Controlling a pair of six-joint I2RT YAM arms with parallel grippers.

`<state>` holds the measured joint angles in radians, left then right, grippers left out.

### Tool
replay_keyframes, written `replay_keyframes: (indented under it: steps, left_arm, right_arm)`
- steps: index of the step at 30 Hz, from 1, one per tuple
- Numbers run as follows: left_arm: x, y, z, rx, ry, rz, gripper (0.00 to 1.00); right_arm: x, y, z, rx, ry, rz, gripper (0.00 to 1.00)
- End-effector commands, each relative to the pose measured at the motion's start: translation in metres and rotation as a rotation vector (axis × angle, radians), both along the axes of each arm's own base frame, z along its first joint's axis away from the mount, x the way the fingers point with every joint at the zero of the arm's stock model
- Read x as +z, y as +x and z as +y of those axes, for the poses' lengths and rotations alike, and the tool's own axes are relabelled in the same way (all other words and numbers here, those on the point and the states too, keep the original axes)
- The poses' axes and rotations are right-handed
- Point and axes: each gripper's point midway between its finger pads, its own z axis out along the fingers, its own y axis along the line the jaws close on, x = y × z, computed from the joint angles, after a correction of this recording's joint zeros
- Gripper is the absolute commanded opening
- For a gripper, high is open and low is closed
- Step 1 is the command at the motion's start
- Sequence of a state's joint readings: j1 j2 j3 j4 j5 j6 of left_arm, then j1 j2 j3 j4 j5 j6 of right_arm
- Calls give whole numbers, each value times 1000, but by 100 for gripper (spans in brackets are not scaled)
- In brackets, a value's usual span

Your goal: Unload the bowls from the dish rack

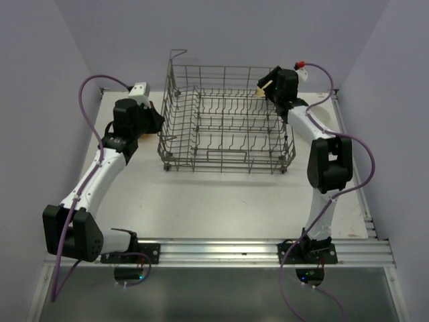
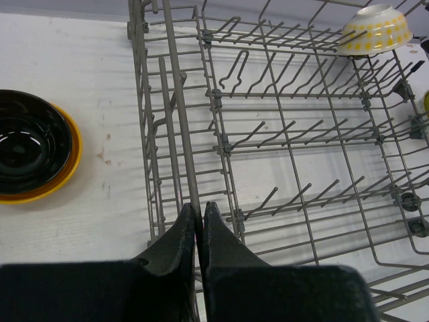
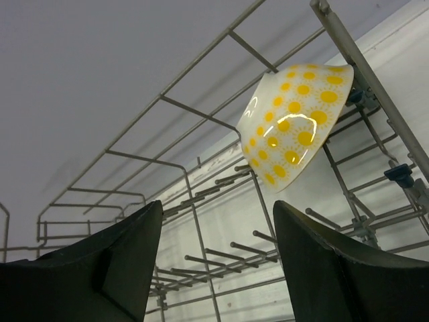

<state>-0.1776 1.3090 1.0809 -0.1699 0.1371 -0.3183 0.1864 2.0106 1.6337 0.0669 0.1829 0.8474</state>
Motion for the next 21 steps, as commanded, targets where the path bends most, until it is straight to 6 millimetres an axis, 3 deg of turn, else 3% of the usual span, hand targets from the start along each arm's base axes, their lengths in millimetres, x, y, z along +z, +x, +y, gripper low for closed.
replay_keyframes:
  steps: [1, 3, 4, 11, 21]
  left_arm:
    - [5, -15, -32, -176, 4, -9, 0]
    - [6, -15, -32, -177, 4, -11, 0]
    - [5, -15, -32, -177, 4, -9, 0]
    - [8, -16, -33, -185, -2, -14, 0]
    - [7, -18, -36, -197, 7, -18, 0]
  right_arm:
    - [-4, 0, -7, -49, -57, 69, 72]
    - [-2, 1, -8, -61, -71, 80, 74]
    - [-12, -1, -9, -68, -80, 115, 74]
    - [-30, 0, -15, -102, -91, 164, 75]
    - [-47, 20, -14, -122, -89, 157, 76]
